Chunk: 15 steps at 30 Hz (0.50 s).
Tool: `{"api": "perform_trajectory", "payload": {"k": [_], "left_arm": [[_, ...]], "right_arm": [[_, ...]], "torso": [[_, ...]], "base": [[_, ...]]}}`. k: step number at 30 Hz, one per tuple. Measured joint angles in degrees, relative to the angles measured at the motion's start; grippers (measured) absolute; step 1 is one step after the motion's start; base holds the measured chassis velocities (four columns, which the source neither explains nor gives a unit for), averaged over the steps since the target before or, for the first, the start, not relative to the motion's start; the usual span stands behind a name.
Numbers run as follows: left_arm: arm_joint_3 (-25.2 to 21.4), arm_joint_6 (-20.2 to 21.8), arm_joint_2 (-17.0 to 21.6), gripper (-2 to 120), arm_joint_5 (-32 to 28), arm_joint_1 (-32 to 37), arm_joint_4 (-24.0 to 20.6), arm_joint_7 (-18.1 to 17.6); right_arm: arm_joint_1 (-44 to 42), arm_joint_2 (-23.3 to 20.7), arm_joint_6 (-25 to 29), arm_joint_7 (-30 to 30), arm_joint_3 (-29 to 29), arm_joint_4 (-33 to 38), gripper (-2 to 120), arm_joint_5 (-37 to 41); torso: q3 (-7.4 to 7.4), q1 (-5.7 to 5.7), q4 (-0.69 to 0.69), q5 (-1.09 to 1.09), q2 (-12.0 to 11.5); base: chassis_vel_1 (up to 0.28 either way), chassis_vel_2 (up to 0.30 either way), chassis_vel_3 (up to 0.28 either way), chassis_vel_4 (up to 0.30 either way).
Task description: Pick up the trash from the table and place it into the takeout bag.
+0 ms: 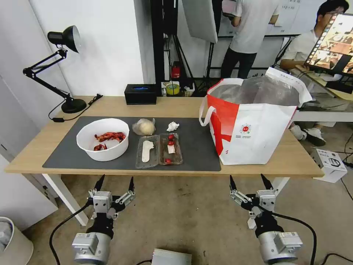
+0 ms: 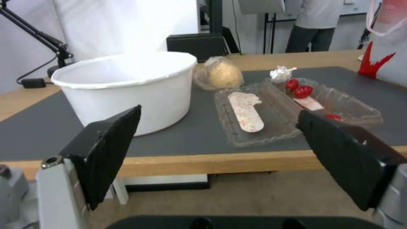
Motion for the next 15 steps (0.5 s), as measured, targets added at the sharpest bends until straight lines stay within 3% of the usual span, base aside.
{"api": "perform_trajectory", "payload": {"k": [15], "left_arm": [[0.0,0.0,0.0,100,0.0,0.0,0.0,0.0]], "right_arm": [[0.0,0.0,0.0,0.0,0.0,0.0,100,0.0]], "torso": [[0.00,0.00,0.00,0.00,0.0]], "base": [[0.000,0.000,0.000,0.000]]}}
